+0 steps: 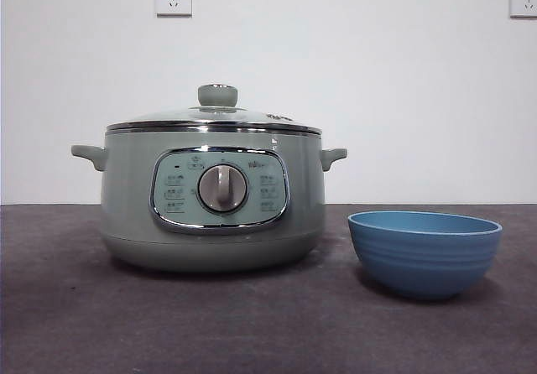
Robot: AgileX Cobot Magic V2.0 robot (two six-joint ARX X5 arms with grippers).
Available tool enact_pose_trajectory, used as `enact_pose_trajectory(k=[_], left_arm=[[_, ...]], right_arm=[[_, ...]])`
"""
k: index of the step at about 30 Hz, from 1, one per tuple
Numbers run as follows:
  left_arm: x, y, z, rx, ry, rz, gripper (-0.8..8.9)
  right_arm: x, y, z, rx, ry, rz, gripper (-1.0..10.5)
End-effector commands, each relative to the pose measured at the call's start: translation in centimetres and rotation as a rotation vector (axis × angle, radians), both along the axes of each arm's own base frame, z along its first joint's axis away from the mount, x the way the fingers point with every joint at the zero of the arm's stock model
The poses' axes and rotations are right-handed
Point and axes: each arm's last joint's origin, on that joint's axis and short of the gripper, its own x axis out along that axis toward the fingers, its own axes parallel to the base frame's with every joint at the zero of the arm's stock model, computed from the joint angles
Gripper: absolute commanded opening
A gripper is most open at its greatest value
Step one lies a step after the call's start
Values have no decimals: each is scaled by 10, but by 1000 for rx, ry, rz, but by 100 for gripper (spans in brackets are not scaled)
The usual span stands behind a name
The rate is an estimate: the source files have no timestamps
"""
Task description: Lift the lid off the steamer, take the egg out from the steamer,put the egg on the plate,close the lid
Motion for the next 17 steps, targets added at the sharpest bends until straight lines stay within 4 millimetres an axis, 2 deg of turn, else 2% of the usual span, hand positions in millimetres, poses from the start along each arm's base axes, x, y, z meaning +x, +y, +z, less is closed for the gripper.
enact_pose_trajectory(k=[1, 10, 17], left_arm=[[1, 0, 3, -4, -26, -20, 535], [25, -3, 9, -13, -65, -62, 534], [61, -12, 25, 5, -117, -78, 534]], right_arm=[[0, 0, 1, 9, -2, -2, 626], [0, 0, 1, 8, -3, -3, 626], [0, 0, 1, 7, -4, -4, 626]])
